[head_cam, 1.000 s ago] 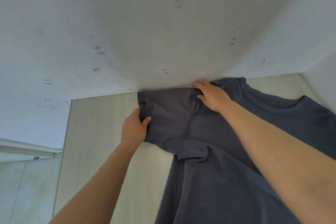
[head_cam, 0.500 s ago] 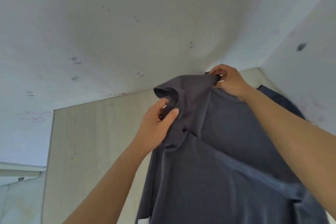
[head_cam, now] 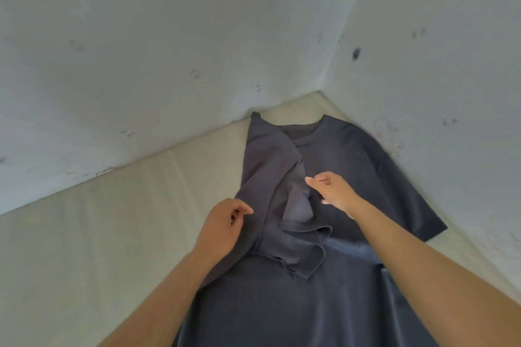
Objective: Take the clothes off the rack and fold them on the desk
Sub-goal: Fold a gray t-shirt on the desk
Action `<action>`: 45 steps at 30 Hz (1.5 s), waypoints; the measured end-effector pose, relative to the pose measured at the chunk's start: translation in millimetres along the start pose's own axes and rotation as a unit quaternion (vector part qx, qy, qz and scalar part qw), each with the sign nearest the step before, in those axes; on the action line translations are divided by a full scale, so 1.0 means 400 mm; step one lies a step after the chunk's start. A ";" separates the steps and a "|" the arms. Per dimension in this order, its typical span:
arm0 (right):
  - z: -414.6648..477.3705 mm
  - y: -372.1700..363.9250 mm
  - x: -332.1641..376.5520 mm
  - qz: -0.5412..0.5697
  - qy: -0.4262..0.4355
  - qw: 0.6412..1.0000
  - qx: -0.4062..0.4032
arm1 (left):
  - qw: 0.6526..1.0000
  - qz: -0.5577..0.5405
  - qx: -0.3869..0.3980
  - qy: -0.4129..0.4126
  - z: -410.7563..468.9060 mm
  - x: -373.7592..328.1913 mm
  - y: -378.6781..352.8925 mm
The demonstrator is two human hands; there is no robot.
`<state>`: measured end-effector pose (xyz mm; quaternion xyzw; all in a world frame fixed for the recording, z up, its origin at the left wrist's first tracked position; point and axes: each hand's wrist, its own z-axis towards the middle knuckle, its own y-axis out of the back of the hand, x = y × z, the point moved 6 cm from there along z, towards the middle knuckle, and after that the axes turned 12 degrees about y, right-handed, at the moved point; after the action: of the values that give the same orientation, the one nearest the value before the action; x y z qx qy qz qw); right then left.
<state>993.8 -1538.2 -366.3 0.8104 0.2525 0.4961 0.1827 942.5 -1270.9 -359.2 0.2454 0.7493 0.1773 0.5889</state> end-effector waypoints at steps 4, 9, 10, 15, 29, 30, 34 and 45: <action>-0.029 -0.043 0.015 -0.077 0.022 0.997 -0.020 | 0.996 0.072 -0.048 -0.004 0.140 0.004 0.041; -0.029 -0.097 0.015 -0.159 0.044 0.986 -0.020 | 0.990 0.133 -0.012 -0.031 0.305 -0.064 0.010; -0.022 -0.101 0.009 -0.155 0.043 0.987 -0.022 | 0.990 0.133 -0.002 -0.036 0.334 -0.087 -0.002; -0.005 -0.086 0.001 -0.034 0.044 0.998 -0.037 | 0.987 0.141 0.062 -0.043 0.444 -0.198 -0.067; 0.047 -0.029 0.001 0.129 -0.006 0.980 0.153 | 0.911 0.355 0.196 -0.076 0.597 -0.220 -0.035; 0.052 -0.027 -0.002 0.080 -0.003 0.985 0.154 | 0.912 0.353 0.195 -0.071 0.601 -0.213 -0.025; 0.054 0.004 0.024 -0.042 0.042 0.979 0.195 | 0.899 0.416 0.126 -0.058 0.612 -0.180 0.050; 0.126 0.079 -0.034 0.040 -0.010 0.998 -0.054 | 0.887 0.447 -0.003 -0.117 0.428 -0.134 -0.018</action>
<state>1041.0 -1573.9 -381.0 0.8136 0.1909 0.5081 0.2084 1117.3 -1311.8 -362.2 0.5714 0.4854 0.3942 0.5315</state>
